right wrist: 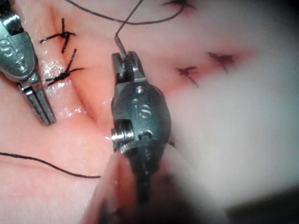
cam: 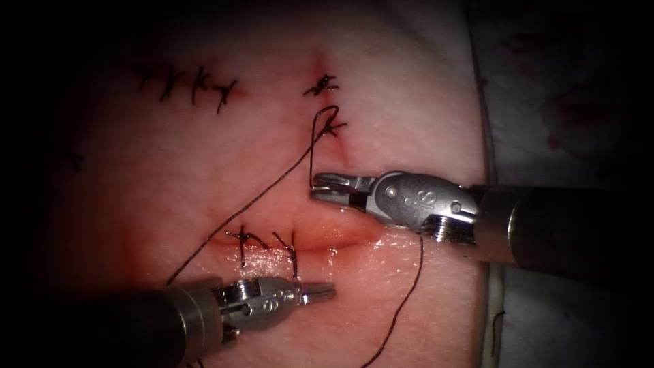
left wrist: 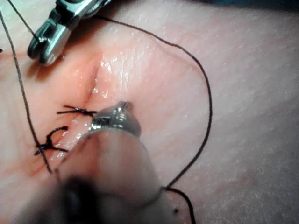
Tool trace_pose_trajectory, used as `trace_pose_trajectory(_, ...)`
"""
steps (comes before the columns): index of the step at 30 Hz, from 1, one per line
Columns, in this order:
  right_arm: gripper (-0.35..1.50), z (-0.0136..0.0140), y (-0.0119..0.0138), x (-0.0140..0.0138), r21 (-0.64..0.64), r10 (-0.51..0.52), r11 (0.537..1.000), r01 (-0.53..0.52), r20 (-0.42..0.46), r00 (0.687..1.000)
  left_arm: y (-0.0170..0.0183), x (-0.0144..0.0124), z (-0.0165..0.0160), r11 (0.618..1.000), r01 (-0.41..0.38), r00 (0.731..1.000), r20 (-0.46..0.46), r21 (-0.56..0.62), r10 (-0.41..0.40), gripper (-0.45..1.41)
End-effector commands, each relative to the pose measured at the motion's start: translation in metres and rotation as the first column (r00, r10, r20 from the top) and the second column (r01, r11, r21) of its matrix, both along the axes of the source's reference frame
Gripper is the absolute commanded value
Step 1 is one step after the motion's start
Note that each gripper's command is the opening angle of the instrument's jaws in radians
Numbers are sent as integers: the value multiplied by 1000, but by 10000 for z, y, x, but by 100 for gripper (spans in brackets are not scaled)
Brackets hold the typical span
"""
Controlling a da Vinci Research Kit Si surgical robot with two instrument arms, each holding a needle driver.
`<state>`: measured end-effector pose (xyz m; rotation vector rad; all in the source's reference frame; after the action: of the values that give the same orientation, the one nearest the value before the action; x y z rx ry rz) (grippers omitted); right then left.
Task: Wound Closure
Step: Throw the needle through the top of the incision with the right needle driver.
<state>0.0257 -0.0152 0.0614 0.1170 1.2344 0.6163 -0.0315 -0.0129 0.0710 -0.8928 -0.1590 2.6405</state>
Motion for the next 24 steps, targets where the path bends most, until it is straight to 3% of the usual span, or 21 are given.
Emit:
trace_pose_trajectory(1, -35, 17, 4, 7, 13, -19, 1000, 20, -45, 999, 0, -6, 4, 1000, -5, 1000, 4, -4, 5, -37)
trace_pose_trajectory(4, -35, 35, 3, 5, 35, -70, 997, 75, -136, 988, 2, -6, 0, 1000, -4, 1000, 12, -7, 5, -37)
trace_pose_trajectory(8, -35, 50, -4, 6, 120, -28, 991, 56, -225, 974, 4, -7, 0, 1000, -2, 1000, 10, -6, 2, -35)
trace_pose_trajectory(12, -35, 58, -5, 4, 189, 25, 982, 24, -252, 967, 9, -9, -2, 1000, 1, 1000, 14, -11, -1, -33)
trace_pose_trajectory(15, -35, 62, 1, 3, 254, 127, 966, -45, -314, 941, 19, -12, -5, 1000, 5, 1000, 22, -24, -4, -33)
trace_pose_trajectory(20, -35, 64, 4, 5, 298, 126, 954, 8, -426, 896, 24, -14, -5, 999, 11, 1000, 20, -31, -10, -33)
trace_pose_trajectory(22, -35, 65, 5, 7, 297, 103, 954, 38, -444, 890, 25, -14, -6, 999, 13, 1000, 22, -32, -13, -35)
trace_pose_trajectory(24, -35, 64, 4, 10, 310, 94, 950, 43, -415, 905, 25, -14, -6, 999, 13, 1000, 22, -31, -13, -37)
